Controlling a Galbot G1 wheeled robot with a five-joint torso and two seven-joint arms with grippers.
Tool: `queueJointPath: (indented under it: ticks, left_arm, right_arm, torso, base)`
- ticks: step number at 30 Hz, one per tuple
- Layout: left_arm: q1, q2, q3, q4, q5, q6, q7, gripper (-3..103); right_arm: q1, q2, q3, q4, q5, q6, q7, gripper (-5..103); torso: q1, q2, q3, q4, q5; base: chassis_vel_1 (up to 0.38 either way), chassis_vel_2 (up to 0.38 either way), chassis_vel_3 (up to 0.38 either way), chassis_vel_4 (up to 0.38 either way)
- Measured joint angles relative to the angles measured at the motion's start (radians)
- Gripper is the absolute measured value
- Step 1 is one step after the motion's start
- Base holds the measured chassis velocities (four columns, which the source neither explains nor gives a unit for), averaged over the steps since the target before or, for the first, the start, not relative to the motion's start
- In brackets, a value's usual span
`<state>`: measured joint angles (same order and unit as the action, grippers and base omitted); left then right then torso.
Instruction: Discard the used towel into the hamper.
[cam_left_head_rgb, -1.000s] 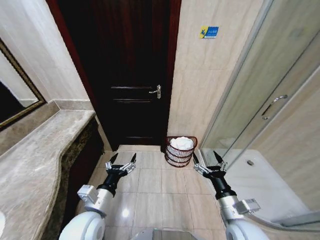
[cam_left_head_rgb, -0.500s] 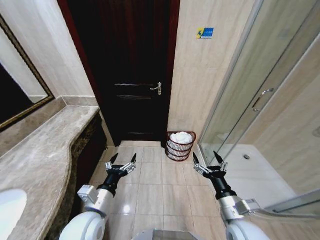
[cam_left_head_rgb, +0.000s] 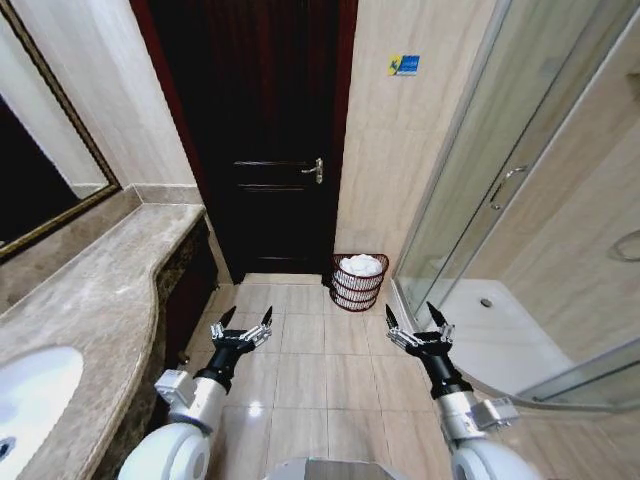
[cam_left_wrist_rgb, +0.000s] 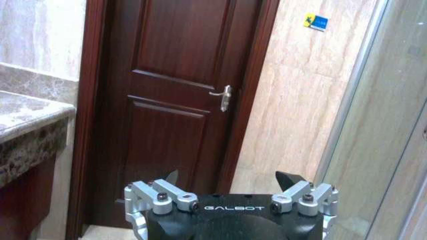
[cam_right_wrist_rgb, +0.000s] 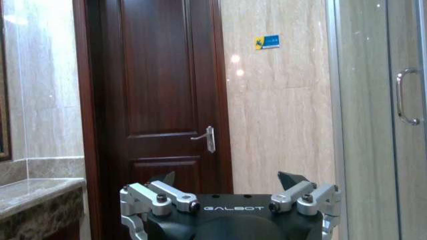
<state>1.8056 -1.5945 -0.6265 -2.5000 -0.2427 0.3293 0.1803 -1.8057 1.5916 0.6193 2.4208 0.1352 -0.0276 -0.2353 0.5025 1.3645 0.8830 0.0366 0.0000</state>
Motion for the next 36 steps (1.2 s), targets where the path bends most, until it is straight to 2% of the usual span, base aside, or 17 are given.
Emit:
queueJointPath:
  ticks: [36]
  left_arm:
    - [0.0, 0.0, 0.0, 0.0, 0.0, 0.0, 0.0, 99]
  right_arm:
    - [0.0, 0.0, 0.0, 0.0, 0.0, 0.0, 0.0, 100]
  torso:
    - [0.001, 0.0, 0.0, 0.0, 0.0001]
  base:
    - [0.002, 0.0, -0.001, 0.002]
